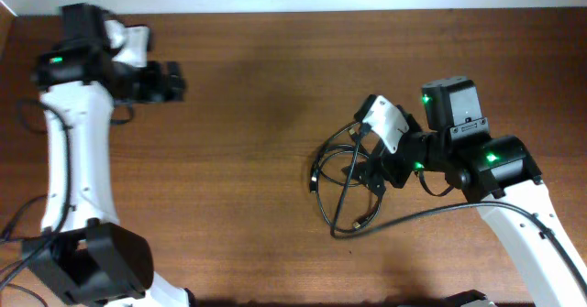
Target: Untangle cables
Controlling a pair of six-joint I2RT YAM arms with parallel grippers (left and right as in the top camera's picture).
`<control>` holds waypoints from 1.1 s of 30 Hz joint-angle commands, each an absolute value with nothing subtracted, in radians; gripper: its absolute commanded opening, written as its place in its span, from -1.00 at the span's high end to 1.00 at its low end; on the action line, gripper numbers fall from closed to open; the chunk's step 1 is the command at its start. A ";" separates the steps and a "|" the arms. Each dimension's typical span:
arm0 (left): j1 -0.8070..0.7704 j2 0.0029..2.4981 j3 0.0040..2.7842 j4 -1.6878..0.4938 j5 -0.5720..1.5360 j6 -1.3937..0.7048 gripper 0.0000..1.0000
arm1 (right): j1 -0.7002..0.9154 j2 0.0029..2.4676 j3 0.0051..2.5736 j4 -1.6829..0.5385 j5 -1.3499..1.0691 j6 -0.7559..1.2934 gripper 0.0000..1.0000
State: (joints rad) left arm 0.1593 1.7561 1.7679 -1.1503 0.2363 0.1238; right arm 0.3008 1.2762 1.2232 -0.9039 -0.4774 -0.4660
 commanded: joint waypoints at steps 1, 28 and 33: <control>0.035 1.768 1.768 -1.165 0.248 0.152 -0.98 | 0.299 1.265 1.234 -0.939 -0.121 -0.251 -0.98; -0.561 2.064 1.764 -1.155 0.221 0.347 -0.98 | -0.309 1.486 1.084 -0.969 -0.363 0.083 -0.98; -0.612 2.138 1.764 -1.156 0.221 0.346 -0.98 | -0.309 1.500 1.084 -0.973 -0.427 0.083 -0.98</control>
State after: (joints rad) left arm -0.5816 2.0834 1.7660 -1.1580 0.2245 0.3233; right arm -0.3046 1.4963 1.0943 -0.9699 -0.3481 0.0784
